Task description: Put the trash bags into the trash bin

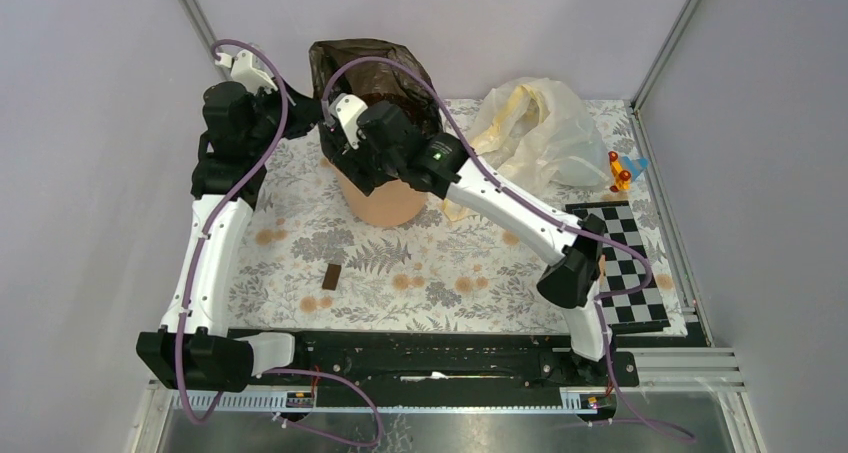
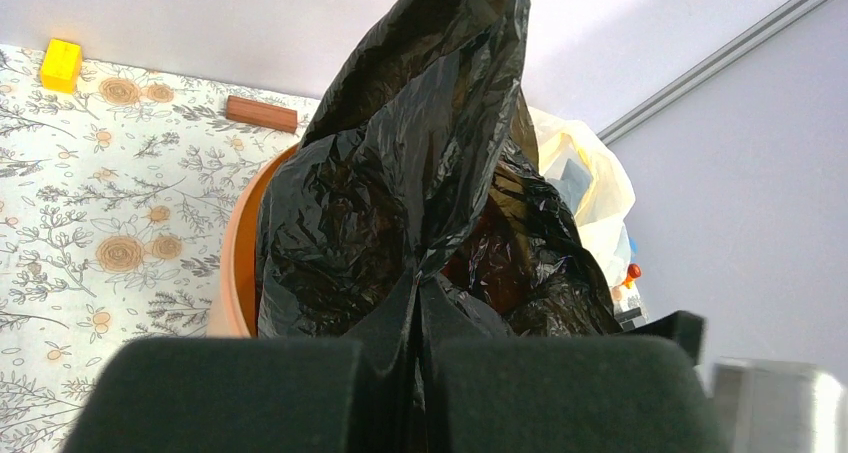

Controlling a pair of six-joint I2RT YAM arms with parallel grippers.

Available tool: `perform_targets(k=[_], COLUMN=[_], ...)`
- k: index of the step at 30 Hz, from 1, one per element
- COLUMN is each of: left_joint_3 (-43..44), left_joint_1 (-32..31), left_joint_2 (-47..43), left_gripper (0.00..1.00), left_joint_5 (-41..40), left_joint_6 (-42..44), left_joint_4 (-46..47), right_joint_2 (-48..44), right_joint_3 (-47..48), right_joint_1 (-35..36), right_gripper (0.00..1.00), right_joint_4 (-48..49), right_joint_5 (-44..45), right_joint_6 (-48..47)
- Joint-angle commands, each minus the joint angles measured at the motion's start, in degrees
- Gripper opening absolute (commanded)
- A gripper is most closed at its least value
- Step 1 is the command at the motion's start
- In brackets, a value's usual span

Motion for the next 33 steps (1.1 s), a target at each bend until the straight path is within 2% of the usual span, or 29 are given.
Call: perform_targets(k=[1,5,8,10,12,18,24,30,33], left_joint_3=[0.35,-0.04,-1.31,-2.42,-3.42,-7.78,-16.30,-14.42,-12.82], left_joint_1=[0.89,1.20,1.25,1.36,1.66,2.44,2.44,2.44,2.44], left_joint_2=[-1.02,-0.19,0.59,0.96,1.37,2.37,2.94,4.25,2.13], left_gripper=[0.00,0.00,0.00,0.00,0.00,0.00,0.00,0.00,0.00], left_joint_5=[2.06,2.60,3.63,4.69,4.60,4.04,3.34,4.33,4.06], left_joint_6=[-0.07,-0.83,-2.02,-2.50,-2.97,-5.04,-7.13,-7.29,-6.62], left_joint_4=[2.56,3.74,5.55,6.84,7.57,9.55,14.00,13.28,10.99], right_joint_2=[1.70,3.83,5.28,6.25,6.98,9.42,10.62,6.83,3.47], right_joint_3=[5.82,8.11,9.41,10.23,10.37,10.07,10.07,9.66,8.18], right_joint_1=[-0.02,-0.10,-0.55,-1.09,-1.62,-2.29,-2.35,-2.26,-2.35], right_gripper=[0.78,0.49,0.33,0.19,0.16,0.17,0.27,0.55,0.62], right_joint_4=[-1.05,-1.08,-1.48,-1.93,-2.30,-2.27,-2.27,-2.80,-3.51], right_joint_5=[3.00,7.26,9.79,12.02,13.00,14.47,12.84,7.18,3.33], right_joint_6=[-0.70,-0.93,-1.47,-1.56,-2.18,-3.81,-4.59,-4.52,-4.18])
